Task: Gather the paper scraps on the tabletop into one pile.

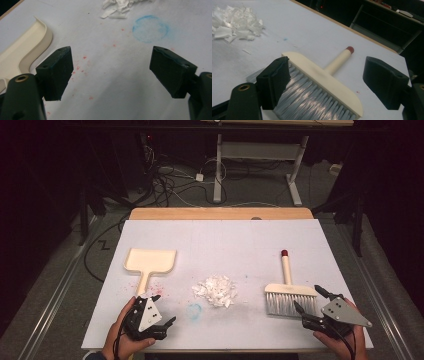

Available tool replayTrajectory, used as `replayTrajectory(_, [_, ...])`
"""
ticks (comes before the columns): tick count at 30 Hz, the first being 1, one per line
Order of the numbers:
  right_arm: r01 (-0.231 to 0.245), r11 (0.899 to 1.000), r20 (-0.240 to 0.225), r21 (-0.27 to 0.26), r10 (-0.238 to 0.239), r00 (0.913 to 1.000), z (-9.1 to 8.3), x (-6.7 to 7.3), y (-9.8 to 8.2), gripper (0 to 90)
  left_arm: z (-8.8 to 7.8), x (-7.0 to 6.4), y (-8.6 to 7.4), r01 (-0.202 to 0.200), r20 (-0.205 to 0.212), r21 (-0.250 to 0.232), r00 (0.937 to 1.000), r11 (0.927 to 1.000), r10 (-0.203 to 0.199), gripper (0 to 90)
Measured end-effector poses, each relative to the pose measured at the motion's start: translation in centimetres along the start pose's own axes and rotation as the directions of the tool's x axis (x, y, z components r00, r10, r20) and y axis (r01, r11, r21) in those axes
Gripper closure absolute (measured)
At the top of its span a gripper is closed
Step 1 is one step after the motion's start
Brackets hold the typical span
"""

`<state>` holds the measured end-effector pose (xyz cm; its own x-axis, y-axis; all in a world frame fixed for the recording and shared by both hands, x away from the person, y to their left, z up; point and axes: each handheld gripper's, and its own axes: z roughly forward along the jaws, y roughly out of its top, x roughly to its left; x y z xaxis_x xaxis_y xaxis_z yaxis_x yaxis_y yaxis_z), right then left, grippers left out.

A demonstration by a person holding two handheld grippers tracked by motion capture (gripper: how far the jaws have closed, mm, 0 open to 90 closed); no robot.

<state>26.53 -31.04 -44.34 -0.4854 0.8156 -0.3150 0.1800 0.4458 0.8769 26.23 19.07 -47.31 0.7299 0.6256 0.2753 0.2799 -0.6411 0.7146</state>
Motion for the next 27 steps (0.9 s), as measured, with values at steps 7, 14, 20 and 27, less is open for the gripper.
replayTrajectory(7, [0.006, 1.0, 0.002, -0.001, -0.006, 1.0, -0.04, -0.11, -0.02, 22.3, 0.08, -0.06, 0.08, -0.003, -0.004, 0.006, 1.0, 1.0, 0.003, 18.1])
replayTrajectory(14, [0.01, 1.0, 0.003, 0.002, -0.01, 0.9999, -0.04, -0.06, 0.07, 22.2, 0.06, 0.01, 0.05, 0.001, -0.005, 0.004, 1.0, 1.0, -0.001, 18.0])
replayTrajectory(20, [0.019, 1.0, 0.002, 0.014, -0.019, 0.9998, 0.13, -0.1, -0.03, 22.2, 0.19, 0.1, 0.08, 0.004, -0.007, 0.007, 1.0, 1.0, -0.004, 18.0])
replayTrajectory(27, [0.019, 1.0, -0.002, 0.015, -0.019, 0.9998, 0.16, -0.09, -0.06, 21.7, 0.34, 0.07, 0.17, 0.006, -0.007, 0.01, 1.0, 0.9999, -0.006, 18.0])
